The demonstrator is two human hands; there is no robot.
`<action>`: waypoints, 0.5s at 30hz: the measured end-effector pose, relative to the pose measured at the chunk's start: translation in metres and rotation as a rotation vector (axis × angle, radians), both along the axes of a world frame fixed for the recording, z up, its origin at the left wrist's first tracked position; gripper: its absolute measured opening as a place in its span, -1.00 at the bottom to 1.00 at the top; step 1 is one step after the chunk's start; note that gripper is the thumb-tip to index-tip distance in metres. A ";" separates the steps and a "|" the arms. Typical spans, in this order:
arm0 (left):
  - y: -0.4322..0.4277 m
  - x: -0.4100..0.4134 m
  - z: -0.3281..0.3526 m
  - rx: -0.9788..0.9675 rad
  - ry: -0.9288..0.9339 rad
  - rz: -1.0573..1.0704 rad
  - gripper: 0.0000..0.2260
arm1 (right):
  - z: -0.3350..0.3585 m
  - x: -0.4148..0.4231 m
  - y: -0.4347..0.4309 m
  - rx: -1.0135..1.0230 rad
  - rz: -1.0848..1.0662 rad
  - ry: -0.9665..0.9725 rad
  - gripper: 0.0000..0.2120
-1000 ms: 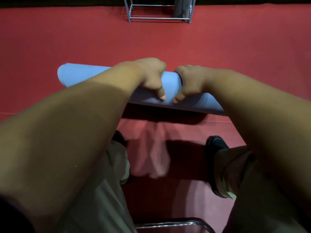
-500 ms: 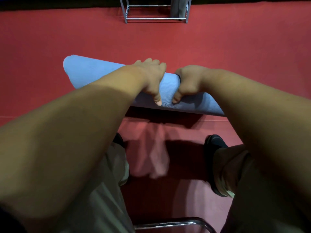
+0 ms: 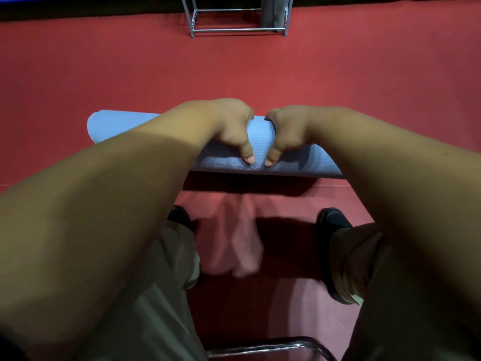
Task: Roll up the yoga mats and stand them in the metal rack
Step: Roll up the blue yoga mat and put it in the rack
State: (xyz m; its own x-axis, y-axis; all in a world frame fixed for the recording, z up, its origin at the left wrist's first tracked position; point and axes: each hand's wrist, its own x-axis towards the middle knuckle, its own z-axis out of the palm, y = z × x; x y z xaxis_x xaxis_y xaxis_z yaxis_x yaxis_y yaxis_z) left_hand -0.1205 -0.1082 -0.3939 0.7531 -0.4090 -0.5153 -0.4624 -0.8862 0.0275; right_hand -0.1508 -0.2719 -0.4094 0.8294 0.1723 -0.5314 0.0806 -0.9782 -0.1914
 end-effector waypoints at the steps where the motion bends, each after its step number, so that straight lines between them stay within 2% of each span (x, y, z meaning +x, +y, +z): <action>1: -0.001 0.000 -0.001 0.003 0.005 -0.001 -0.21 | 0.000 0.000 0.000 -0.004 -0.003 -0.006 -0.07; 7: -0.006 -0.003 -0.003 -0.006 -0.127 -0.110 -0.18 | 0.002 0.002 -0.002 -0.024 -0.055 -0.030 -0.26; 12: -0.008 -0.007 0.001 0.080 -0.302 -0.196 -0.01 | 0.011 0.003 -0.008 -0.010 -0.100 -0.072 -0.28; 15: -0.011 -0.009 0.000 0.087 -0.367 -0.167 -0.01 | 0.013 0.001 -0.008 -0.004 -0.108 -0.088 -0.27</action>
